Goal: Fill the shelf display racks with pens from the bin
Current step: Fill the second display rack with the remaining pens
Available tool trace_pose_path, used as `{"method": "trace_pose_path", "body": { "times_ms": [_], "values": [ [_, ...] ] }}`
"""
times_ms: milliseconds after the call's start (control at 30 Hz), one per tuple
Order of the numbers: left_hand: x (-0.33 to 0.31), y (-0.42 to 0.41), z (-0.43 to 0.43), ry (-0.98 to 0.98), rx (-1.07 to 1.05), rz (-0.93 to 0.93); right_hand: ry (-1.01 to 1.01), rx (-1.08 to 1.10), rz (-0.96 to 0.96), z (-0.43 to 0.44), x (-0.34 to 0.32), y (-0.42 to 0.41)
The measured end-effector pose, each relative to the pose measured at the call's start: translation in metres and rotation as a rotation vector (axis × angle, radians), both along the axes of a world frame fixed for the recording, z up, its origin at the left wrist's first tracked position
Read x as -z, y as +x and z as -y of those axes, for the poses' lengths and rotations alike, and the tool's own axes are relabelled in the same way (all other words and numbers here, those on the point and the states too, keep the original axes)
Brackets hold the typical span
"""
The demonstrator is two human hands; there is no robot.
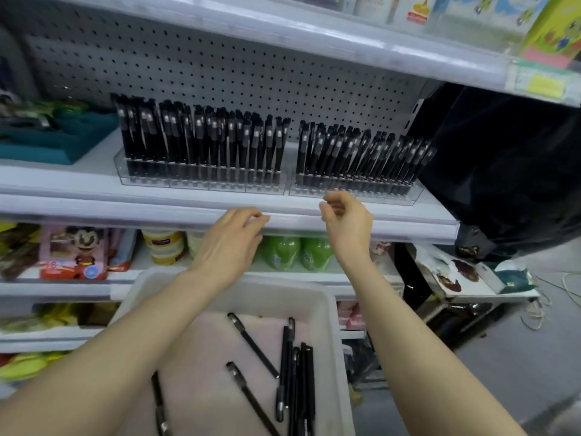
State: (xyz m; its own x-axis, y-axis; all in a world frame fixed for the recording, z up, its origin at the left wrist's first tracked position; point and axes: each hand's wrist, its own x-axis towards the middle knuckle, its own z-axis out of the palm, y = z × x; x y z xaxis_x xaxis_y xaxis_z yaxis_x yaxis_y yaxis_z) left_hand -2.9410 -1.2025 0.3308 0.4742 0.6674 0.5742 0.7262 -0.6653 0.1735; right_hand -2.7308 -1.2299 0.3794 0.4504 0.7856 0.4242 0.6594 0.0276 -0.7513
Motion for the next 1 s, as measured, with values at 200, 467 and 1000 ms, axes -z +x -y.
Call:
{"method": "trace_pose_path", "body": {
  "times_ms": [200, 467, 1000],
  "values": [
    [0.050, -0.043, 0.029, 0.005, -0.028, 0.005, -0.053, -0.097, 0.000, 0.052, 0.044, -0.050],
    [0.083, -0.060, 0.046, -0.079, -0.030, -0.048, -0.383, -0.186, 0.055, 0.084, 0.111, -0.090],
    [0.083, -0.055, 0.049, -0.094, -0.090, -0.039, -0.744, -0.376, 0.320, 0.083, 0.130, -0.097]
  ]
}}
